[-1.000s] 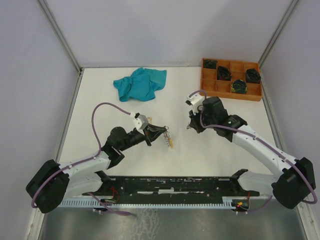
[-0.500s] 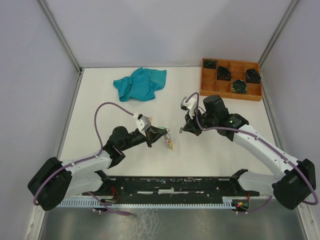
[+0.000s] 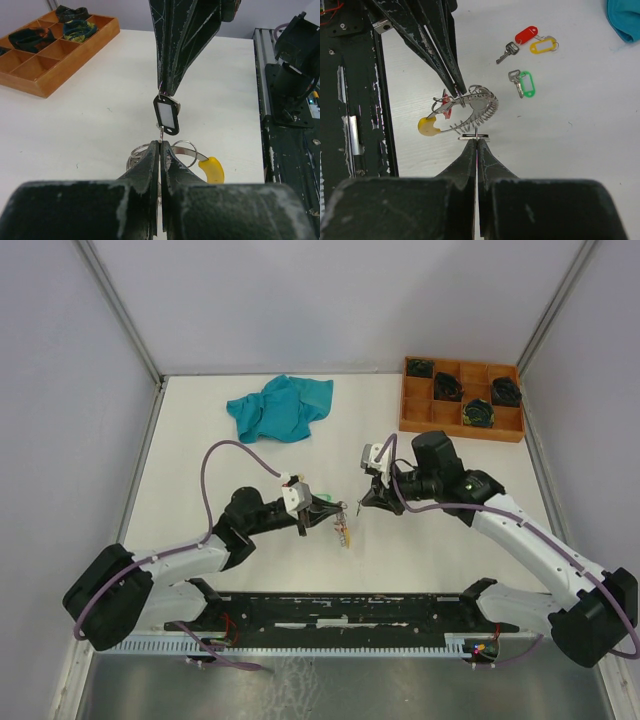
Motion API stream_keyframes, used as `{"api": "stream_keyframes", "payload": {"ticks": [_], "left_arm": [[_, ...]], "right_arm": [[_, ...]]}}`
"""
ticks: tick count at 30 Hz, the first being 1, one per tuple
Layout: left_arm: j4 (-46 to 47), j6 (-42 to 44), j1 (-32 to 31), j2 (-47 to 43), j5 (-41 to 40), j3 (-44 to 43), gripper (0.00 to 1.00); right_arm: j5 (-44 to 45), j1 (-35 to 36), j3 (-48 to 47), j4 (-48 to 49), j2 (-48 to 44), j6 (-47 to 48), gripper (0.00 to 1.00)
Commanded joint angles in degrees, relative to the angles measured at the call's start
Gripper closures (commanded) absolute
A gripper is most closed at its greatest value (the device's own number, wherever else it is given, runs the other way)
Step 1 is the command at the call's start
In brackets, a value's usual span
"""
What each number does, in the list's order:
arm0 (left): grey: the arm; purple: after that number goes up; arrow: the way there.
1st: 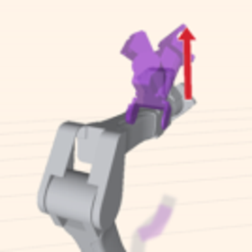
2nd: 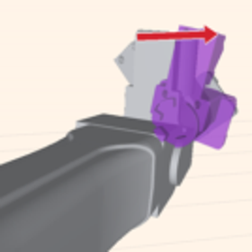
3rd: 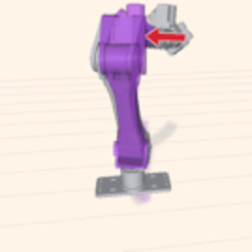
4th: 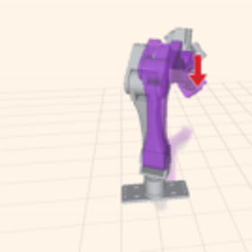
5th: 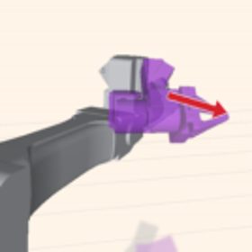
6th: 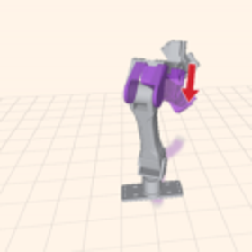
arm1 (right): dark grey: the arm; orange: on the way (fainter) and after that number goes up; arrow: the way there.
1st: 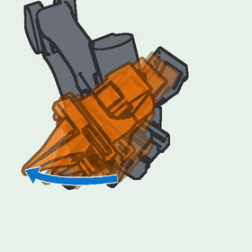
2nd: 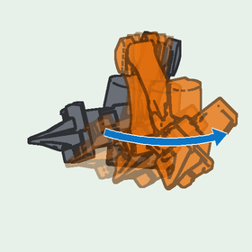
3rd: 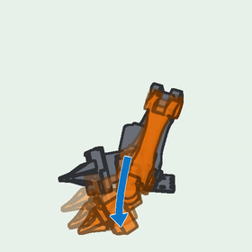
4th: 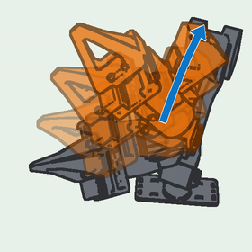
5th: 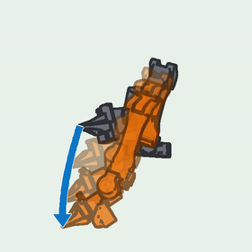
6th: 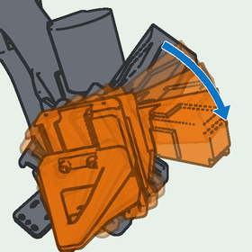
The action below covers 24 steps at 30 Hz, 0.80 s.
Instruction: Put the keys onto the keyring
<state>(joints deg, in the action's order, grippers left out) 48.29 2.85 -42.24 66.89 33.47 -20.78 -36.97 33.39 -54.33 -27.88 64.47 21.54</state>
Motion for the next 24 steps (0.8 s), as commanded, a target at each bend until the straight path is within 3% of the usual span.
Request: {"api": "stream_keyframes", "payload": {"ticks": [1, 24], "left_arm": [[3.5, 8.1, -0.1, 0.4, 4.0, -2.7, 0.97], [3.6, 12.3, -0.2, 0.1, 7.6, 0.2, 0.97]], "right_arm": [[-3.5, 1.0, -1.3, 0.1, -1.4, 5.2, 0.99], [5.2, 8.4, -1.1, -2.4, 1.2, 9.4, 0.99]]}}
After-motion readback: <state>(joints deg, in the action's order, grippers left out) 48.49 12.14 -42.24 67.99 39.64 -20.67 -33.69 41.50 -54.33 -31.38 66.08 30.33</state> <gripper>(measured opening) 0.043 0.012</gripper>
